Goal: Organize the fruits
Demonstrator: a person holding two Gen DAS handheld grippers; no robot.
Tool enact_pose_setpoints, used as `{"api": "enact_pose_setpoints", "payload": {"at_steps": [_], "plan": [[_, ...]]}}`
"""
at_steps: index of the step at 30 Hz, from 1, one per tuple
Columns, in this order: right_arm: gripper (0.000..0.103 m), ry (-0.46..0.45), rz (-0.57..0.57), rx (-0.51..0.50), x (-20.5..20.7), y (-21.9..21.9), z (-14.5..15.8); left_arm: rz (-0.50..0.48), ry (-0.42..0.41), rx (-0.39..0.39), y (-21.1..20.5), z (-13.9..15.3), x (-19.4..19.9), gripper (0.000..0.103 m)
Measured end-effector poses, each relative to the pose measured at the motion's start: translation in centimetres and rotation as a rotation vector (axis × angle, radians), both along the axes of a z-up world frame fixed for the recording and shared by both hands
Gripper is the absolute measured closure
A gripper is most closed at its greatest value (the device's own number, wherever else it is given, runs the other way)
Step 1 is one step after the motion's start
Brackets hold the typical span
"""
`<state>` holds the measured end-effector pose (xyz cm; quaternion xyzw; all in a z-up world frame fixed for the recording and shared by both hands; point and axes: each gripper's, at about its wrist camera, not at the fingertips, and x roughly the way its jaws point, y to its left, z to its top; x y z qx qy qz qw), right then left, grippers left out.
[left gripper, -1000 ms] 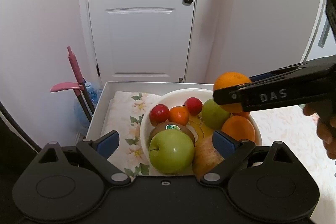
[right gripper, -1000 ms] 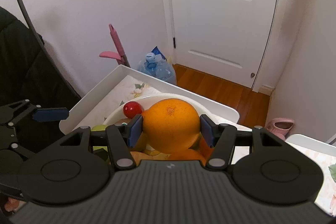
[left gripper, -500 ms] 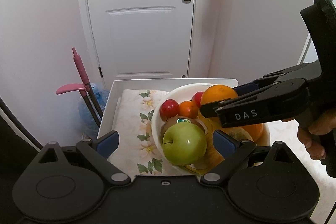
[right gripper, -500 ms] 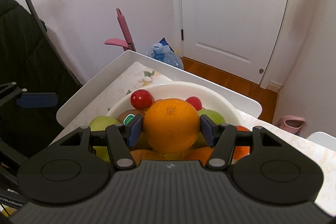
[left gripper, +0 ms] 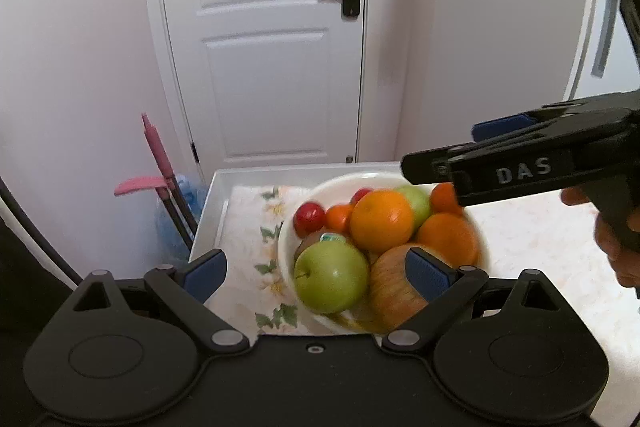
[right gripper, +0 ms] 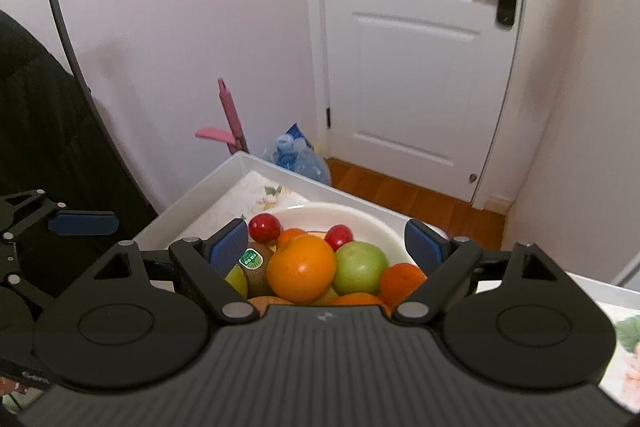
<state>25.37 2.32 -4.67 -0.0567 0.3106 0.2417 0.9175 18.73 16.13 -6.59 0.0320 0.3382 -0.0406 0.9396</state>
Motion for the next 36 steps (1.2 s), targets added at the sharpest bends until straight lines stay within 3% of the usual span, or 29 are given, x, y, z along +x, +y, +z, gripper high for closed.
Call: {"api": "enact_pose_setpoints", "payload": {"at_steps": [10,15,25,36], "plan": [[0.0,-0.044,-0.146,0.02,-8.2,-6.6,6.9,0.025,-0.098,-0.004,-3.6,6.4,-5.0,0.004],[0.0,-0.061,-0.252,0.001,-12.6,-10.0,8.5,0.053,-0.131,-0.009,-5.0,8.6,-7.9,0.002],[0.0,-0.049,-0.43,-0.04,-19.4,-14.0,7.3,0.066,-0.151,0.012,-7.6,9.4,-13.0,0.0],[0.0,-0.029,-0.454,-0.035,-21.6,-14.8,6.7,0.064,-0.149,0.003,-8.5,9.0,-15.5,0.0]]}}
